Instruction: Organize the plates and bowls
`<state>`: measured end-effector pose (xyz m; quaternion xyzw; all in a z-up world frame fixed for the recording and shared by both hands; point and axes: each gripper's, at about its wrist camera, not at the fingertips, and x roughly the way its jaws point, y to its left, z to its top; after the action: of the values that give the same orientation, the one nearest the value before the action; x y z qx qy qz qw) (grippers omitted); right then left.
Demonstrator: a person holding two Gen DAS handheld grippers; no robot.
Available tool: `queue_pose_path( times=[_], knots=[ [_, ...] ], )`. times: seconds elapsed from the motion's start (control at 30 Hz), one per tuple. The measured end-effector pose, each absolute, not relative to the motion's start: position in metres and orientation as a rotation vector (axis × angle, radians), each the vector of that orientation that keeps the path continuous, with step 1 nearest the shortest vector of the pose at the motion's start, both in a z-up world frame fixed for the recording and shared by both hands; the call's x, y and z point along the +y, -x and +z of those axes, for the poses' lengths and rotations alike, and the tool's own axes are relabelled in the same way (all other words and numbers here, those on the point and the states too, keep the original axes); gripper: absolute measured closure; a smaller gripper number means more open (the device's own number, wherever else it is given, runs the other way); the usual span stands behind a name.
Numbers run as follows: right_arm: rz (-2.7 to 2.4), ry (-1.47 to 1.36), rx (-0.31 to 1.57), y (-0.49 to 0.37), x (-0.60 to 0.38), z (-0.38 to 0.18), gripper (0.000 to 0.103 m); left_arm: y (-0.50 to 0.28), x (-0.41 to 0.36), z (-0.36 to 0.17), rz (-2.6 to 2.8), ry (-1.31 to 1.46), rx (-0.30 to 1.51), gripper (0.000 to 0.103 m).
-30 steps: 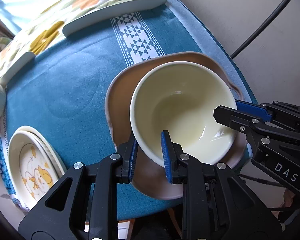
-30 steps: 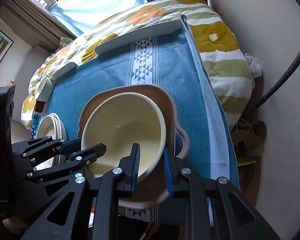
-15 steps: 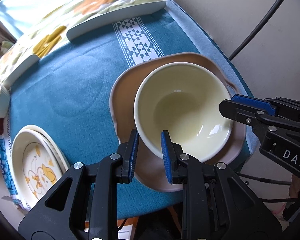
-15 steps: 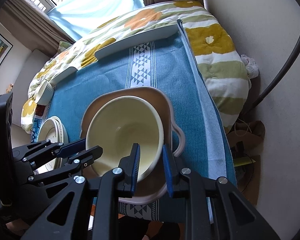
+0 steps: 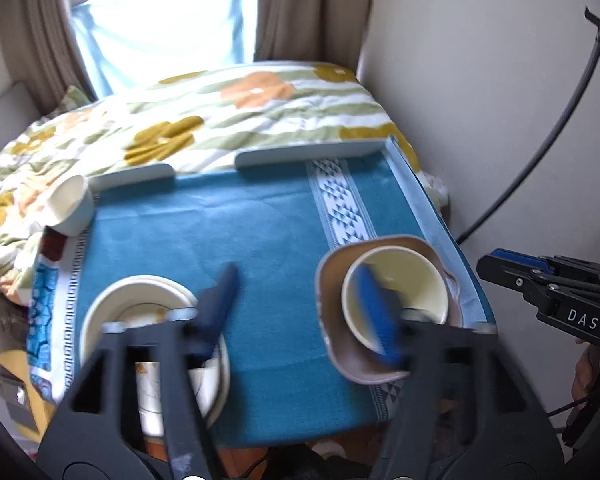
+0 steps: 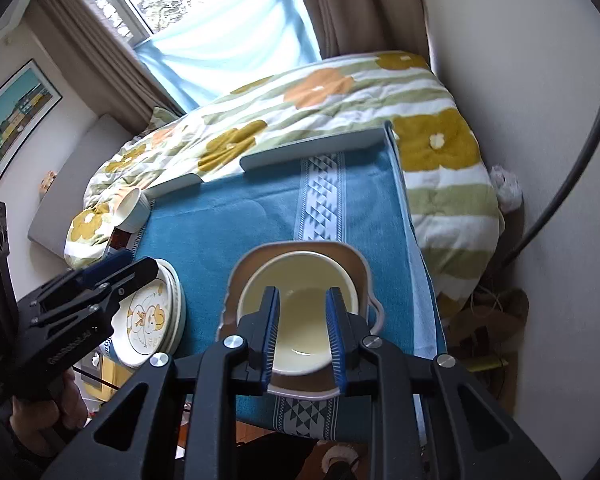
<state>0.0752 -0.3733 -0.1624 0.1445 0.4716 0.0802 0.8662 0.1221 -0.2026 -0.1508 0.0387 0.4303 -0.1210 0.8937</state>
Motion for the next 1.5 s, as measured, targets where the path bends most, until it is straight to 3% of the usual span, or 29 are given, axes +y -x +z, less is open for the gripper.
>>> queue_pose_path(
  times=[0.03, 0.07, 0.1, 0.17, 0.37, 0.5, 0.77, 0.97, 1.33, 1.43, 1.5],
  knots=[
    [0.176, -0.288, 0.979, -0.075, -0.37, -0.159, 0.077, -0.117, -0.196, -0.144, -0.231, -0.068, 0.856, 0.011],
    [0.192, -0.277, 0.969, -0.075, -0.365, -0.157, 0.062, -0.112, -0.189, -0.138, -0.219, -0.058, 0.825, 0.008],
    [0.214, -0.27, 0.958, -0.076, -0.362, -0.154, 0.041, -0.109, -0.184, -0.133, -0.209, -0.054, 0.812, 0.005],
    [0.265, -0.247, 0.928, -0.079, -0.351, -0.147, 0.02, -0.104, -0.17, -0.125, -0.162, -0.055, 0.811, 0.003],
    [0.391, -0.166, 0.81, -0.098, -0.312, -0.124, 0.017, -0.103, -0.115, -0.111, -0.022, -0.012, 0.806, 0.003],
    [0.492, -0.13, 0.74, -0.12, -0.274, -0.104, 0.004, -0.109, -0.071, -0.103, 0.057, 0.059, 0.802, 0.003],
    [0.67, -0.05, 0.586, -0.181, -0.186, -0.079, 0.004, -0.149, 0.025, -0.103, 0.158, 0.208, 0.825, 0.003],
    [0.714, 0.023, 0.71, -0.252, -0.11, -0.094, 0.004, -0.199, 0.091, -0.124, 0.186, 0.31, 0.875, 0.003],
    [0.677, 0.05, 1.081, -0.368, -0.01, -0.195, 0.004, -0.286, 0.176, -0.203, 0.157, 0.461, 0.997, 0.005],
    [0.671, 0.046, 1.127, -0.381, 0.005, -0.218, 0.004, -0.302, 0.186, -0.227, 0.135, 0.485, 1.04, 0.018],
    [0.667, 0.013, 1.162, -0.388, 0.012, -0.233, 0.014, -0.311, 0.191, -0.241, 0.114, 0.511, 1.069, 0.031]
  ],
)
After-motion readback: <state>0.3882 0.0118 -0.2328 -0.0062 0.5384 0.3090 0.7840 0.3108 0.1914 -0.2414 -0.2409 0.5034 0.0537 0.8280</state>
